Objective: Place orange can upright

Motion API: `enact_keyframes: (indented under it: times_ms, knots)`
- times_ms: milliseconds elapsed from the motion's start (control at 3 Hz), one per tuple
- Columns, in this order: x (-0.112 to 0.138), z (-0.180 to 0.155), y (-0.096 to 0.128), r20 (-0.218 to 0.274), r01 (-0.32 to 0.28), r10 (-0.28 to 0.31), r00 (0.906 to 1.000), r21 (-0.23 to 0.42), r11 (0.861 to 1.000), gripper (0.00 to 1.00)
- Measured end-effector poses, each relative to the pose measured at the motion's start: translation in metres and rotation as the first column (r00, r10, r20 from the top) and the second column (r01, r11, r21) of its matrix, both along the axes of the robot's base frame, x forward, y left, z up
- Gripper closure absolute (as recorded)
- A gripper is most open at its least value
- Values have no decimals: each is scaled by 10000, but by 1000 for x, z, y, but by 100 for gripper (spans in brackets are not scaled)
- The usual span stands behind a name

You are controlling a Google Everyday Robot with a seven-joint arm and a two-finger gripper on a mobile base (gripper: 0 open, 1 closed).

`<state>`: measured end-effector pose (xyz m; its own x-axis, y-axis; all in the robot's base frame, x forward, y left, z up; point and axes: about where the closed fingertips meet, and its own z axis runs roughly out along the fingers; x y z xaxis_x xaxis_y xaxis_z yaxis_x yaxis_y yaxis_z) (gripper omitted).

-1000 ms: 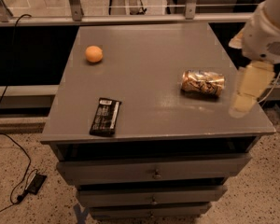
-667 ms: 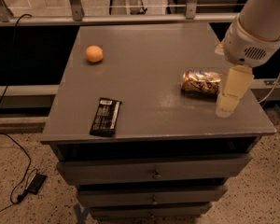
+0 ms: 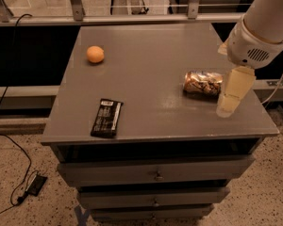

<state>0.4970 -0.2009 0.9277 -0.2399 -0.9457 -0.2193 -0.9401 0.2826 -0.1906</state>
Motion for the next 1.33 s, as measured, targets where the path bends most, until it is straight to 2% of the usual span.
enact_keyframes:
  times_ms: [333,667,1333]
  knots:
    - [23,-9,-5,263,296,-301,9992,165,9994,0]
    - [47,-19,-4,228,392,-395,9990,127,9991,0]
    - [83,-62,15,-512,71,-62,9987,167,9998,0]
